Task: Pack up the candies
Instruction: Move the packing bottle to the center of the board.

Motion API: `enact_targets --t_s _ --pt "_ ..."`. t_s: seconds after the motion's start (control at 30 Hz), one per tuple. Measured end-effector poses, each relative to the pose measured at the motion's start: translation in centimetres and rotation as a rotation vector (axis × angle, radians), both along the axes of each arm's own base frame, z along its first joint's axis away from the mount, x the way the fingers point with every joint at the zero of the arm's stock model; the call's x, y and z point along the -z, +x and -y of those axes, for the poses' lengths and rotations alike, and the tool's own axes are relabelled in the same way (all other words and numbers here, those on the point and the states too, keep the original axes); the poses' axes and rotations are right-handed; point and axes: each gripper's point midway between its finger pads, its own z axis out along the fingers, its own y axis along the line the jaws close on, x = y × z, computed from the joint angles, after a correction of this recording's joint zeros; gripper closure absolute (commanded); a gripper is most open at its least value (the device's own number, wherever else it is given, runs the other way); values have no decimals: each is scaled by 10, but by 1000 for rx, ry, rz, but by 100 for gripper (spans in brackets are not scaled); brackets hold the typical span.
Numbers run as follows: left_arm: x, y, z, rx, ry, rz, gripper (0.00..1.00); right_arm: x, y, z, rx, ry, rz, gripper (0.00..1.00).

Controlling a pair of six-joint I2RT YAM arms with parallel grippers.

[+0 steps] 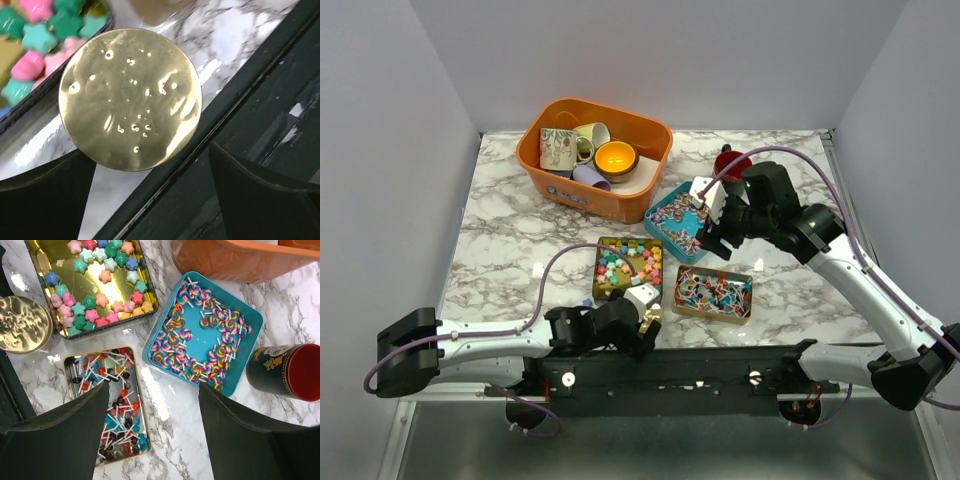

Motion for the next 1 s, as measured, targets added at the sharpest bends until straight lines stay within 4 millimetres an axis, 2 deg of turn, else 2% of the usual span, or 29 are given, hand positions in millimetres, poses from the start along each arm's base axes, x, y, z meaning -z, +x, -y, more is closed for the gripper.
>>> enact_targets --t_s 0.13,0.27,0.47,0.7,0.83,1.0 --pt "-4 1 18 75 -58 83 1 0 -3 2 -8 -4 12 21" --pt "-7 5 36 130 -108 163 1 14 -10 8 -15 -24 -3 21" --pt "-1 14 57 164 -130 235 1 27 -17 13 -18 -41 -22 21" --pt "8 19 79 208 -172 322 1 32 -23 25 0 -50 -11 21" --pt "18 21 89 262 -168 394 1 35 -13 39 60 -45 -24 21" --pt "18 30 103 324 -177 526 1 46 -2 44 93 -51 -76 22"
